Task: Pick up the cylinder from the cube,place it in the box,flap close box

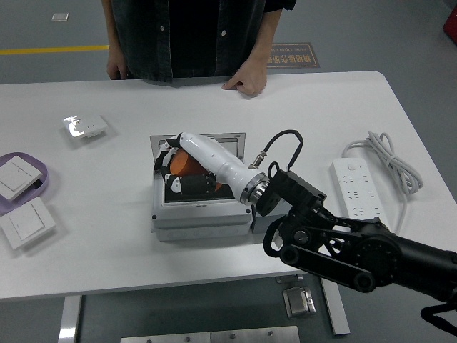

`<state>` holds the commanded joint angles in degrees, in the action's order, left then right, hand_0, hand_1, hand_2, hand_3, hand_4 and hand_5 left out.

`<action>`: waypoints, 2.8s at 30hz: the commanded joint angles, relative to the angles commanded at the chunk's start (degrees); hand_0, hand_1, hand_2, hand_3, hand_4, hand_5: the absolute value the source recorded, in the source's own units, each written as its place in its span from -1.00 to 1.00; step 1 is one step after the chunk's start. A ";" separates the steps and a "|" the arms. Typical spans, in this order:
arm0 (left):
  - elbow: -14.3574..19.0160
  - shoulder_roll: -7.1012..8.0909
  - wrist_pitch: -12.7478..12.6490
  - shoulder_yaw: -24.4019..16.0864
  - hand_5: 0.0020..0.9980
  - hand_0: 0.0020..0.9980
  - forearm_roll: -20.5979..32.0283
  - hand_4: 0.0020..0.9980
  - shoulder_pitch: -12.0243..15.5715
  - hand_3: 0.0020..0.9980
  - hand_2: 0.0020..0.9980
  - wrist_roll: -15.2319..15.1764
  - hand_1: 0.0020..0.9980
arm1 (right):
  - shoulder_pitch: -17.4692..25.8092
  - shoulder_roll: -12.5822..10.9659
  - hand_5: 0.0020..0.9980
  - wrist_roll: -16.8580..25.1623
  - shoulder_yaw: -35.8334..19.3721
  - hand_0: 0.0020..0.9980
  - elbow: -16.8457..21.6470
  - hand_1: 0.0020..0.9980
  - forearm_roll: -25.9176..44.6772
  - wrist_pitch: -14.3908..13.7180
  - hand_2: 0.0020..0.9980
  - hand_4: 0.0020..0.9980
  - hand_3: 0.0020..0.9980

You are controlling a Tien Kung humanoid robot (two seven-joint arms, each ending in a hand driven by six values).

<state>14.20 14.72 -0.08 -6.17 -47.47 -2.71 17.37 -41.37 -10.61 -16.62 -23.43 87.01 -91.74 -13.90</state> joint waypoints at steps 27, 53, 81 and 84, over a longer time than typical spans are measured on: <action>0.17 0.00 -0.56 0.99 -0.20 0.25 1.08 0.36 -0.13 0.20 0.11 -0.42 0.25 | -2.63 2.78 -0.49 -7.60 5.72 0.49 -7.19 0.34 -20.36 3.88 0.38 -0.11 0.36; 0.39 -0.20 -1.23 2.31 -0.21 0.25 2.46 0.34 -0.14 0.18 0.07 -1.06 0.24 | -0.34 -1.87 -0.13 4.31 1.09 0.68 -1.41 0.45 -2.83 -8.60 0.49 0.88 0.72; 0.78 0.32 -1.65 1.76 -0.25 0.25 1.37 0.30 -0.47 0.18 0.07 -1.34 0.24 | -10.54 -4.08 -0.23 7.92 7.87 0.36 -12.46 0.22 21.09 -8.76 0.33 0.47 0.42; 0.88 0.28 -1.83 2.08 -0.25 0.25 1.71 0.30 -0.52 0.17 0.07 -1.53 0.24 | -10.20 -4.42 -0.22 7.77 7.80 0.34 -11.10 0.22 20.21 -9.00 0.32 0.47 0.43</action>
<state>15.09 15.00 -1.92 -4.09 -45.76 -3.23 15.85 -51.57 -15.04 -8.85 -15.64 75.91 -71.53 -22.90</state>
